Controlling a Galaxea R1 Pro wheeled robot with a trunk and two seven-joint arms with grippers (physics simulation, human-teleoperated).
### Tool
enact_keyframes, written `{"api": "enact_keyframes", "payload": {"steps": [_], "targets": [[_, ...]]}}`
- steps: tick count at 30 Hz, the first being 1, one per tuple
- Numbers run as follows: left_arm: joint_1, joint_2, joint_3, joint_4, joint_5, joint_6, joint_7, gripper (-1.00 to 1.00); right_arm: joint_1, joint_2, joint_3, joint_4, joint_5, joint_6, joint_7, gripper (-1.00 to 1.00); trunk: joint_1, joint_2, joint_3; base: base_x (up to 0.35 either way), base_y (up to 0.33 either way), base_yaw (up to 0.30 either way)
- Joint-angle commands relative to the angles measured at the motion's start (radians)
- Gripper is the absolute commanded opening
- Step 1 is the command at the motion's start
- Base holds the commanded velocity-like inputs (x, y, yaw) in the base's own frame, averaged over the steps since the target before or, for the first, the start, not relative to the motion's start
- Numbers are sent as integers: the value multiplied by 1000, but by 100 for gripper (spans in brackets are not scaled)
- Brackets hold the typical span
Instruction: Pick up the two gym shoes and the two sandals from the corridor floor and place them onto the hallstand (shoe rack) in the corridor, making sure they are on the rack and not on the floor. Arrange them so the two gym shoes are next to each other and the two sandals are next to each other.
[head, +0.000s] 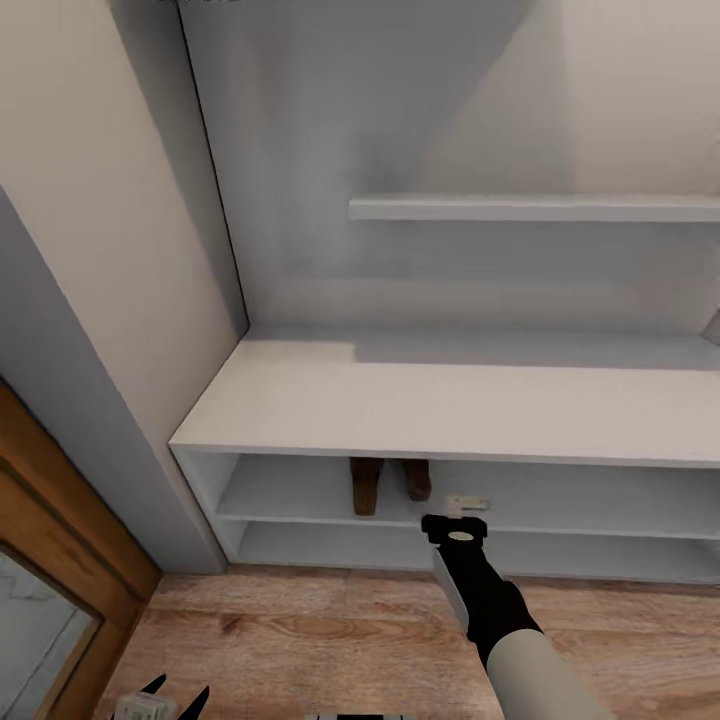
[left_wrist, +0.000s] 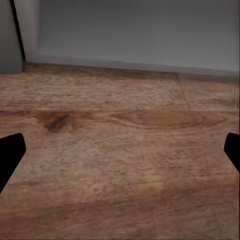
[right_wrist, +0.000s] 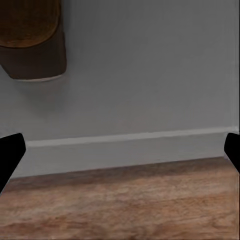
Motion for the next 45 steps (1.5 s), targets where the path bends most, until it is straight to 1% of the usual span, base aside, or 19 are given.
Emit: {"api": "enact_keyframes", "payload": {"steps": [1,11,12,16,17,19,21,23,25,26,29,33,40,41,45], "targets": [[-1,0,6,0,-2,-2,-7,100,0,0,0,-1,7,8,-2,100,-1,0,-1,-229,-197,0],[-1,0,7,0,-2,-2,-3,100,0,0,0,10,8,7,-2,100,-1,0,-1,-232,-199,0],[-1,0,8,0,-1,-2,-2,100,0,0,0,32,8,6,-2,100,-1,0,-1,-237,-199,0],[-1,0,12,0,-1,-1,-1,100,1,0,0,71,8,2,-2,100,-1,0,-1,-245,-198,0],[-2,0,14,0,0,-1,0,100,1,0,0,103,8,-5,-2,100,-1,0,-1,-256,-197,0],[-2,0,15,0,0,-1,0,100,2,0,0,126,8,-15,-1,100,-1,0,-1,-258,-197,0],[-2,0,17,0,1,0,2,100,2,0,0,160,8,-43,0,100,-1,0,-1,-261,-197,0],[-3,-1,18,-1,4,1,17,100,3,-30,0,222,8,-120,3,100,-1,0,-1,-263,-196,0],[-4,-1,18,-1,5,1,28,100,4,-48,0,254,9,-158,4,100,-1,0,-1,-264,-196,0],[-5,-1,18,-1,6,1,42,100,4,-67,1,291,9,-200,6,100,-1,0,-1,-266,-193,0],[-5,-2,17,0,7,1,67,100,4,-93,1,356,10,-267,7,100,-1,0,-1,-267,-191,0],[-5,-2,18,0,7,0,102,100,4,-121,3,452,12,-364,8,100,-1,0,-1,-269,-188,0],[-5,-2,19,0,8,-2,167,100,4,-157,6,613,15,-524,10,100,-1,0,-1,-270,-186,0],[-5,-2,20,0,9,-3,186,100,5,-168,7,644,16,-562,10,100,-1,0,-1,-267,-180,0],[-4,-2,20,0,10,-4,215,100,11,-183,7,676,17,-624,11,100,-1,0,-1,-231,-156,0]]}}
